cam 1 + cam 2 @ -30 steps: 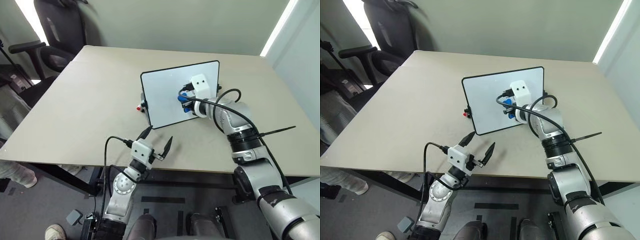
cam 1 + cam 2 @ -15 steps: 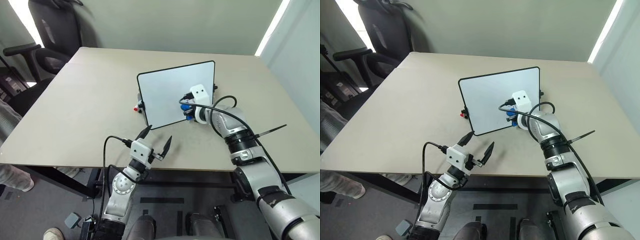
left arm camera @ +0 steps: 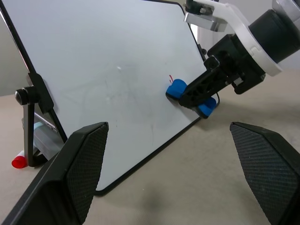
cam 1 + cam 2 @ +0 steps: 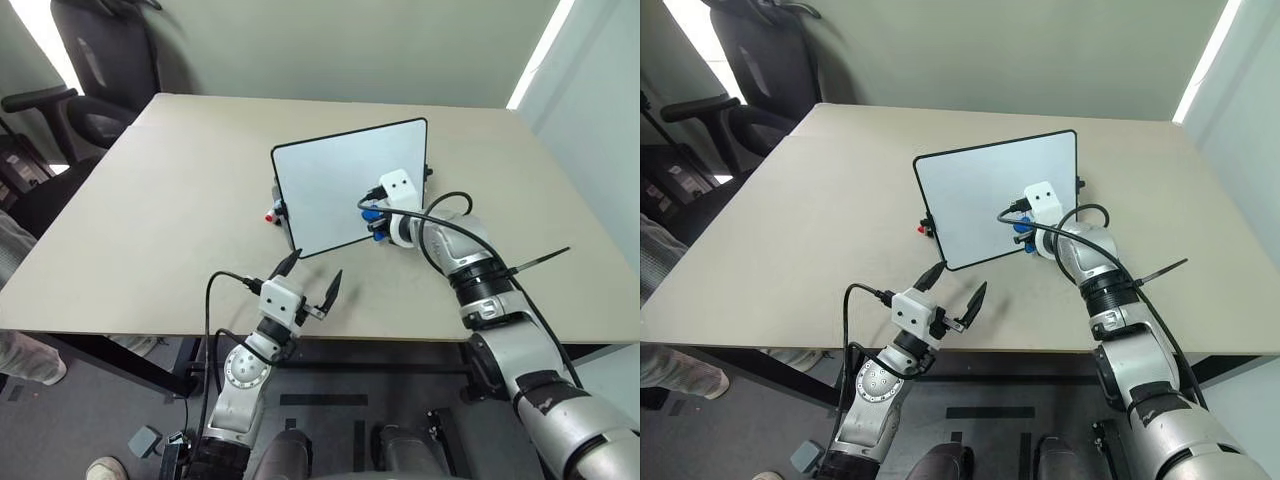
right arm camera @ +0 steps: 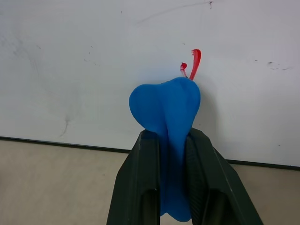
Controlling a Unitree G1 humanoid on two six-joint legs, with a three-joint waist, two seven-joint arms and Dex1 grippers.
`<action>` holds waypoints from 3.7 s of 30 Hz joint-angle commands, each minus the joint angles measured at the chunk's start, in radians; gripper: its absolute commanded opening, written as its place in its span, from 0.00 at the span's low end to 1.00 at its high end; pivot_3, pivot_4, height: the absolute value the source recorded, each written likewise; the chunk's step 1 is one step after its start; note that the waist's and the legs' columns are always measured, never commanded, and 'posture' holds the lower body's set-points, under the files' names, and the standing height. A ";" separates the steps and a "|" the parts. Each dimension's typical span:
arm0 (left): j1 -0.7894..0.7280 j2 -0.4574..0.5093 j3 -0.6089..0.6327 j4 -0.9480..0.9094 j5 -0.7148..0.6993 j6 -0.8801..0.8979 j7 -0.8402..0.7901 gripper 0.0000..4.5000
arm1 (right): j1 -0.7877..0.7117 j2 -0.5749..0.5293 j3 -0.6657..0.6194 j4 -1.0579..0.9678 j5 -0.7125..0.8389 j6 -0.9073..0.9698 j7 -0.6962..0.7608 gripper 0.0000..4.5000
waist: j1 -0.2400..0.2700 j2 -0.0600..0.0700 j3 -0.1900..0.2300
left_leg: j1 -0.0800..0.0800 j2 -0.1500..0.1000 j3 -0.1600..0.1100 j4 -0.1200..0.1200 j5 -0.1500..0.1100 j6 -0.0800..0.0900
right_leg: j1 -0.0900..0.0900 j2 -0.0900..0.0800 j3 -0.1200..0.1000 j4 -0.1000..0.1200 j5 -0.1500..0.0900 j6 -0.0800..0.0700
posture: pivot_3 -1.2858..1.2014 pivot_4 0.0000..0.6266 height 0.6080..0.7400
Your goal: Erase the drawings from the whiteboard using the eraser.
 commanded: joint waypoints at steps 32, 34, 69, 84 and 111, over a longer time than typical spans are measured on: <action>0.013 0.002 0.011 -0.075 -0.009 0.000 0.005 1.00 | -0.025 0.016 -0.035 -0.022 -0.041 -0.031 -0.007 0.10 | -0.002 0.000 0.000 | 0.005 0.001 0.000 0.000 -0.004 -0.001 | 0.000 0.000 -0.001 0.000 0.001 -0.001 | 0.52 0.24 1.00; 0.014 0.002 0.011 -0.077 -0.008 0.001 0.006 1.00 | -0.039 0.006 -0.048 -0.027 -0.040 -0.038 -0.009 0.10 | -0.002 0.000 0.000 | 0.004 0.000 0.000 0.000 -0.004 -0.001 | -0.001 0.000 0.000 0.000 0.002 -0.002 | 0.52 0.24 1.00; -0.016 -0.015 0.008 -0.034 -0.002 -0.005 0.005 1.00 | 0.053 0.060 -0.016 -0.014 -0.071 -0.090 -0.004 0.10 | -0.006 -0.002 -0.001 | 0.008 0.001 0.000 0.001 -0.009 0.000 | 0.001 0.000 -0.002 0.000 0.004 0.000 | 0.52 0.24 1.00; -0.044 -0.005 0.018 0.002 -0.020 -0.009 -0.011 1.00 | 0.129 -0.070 -0.080 -0.385 -0.054 0.080 -0.001 0.10 | 0.003 -0.002 -0.001 | 0.005 0.000 -0.001 0.001 -0.006 -0.002 | -0.002 0.000 -0.003 -0.003 0.007 0.005 | 0.52 0.24 1.00; -0.006 0.016 0.026 -0.080 -0.021 -0.003 -0.024 1.00 | 0.473 -0.195 -0.248 -0.866 0.074 0.283 0.035 0.91 | 0.012 -0.002 -0.001 | 0.006 0.000 0.000 0.002 -0.001 0.013 | 0.003 0.000 -0.003 -0.013 0.010 0.019 | 0.52 0.24 1.00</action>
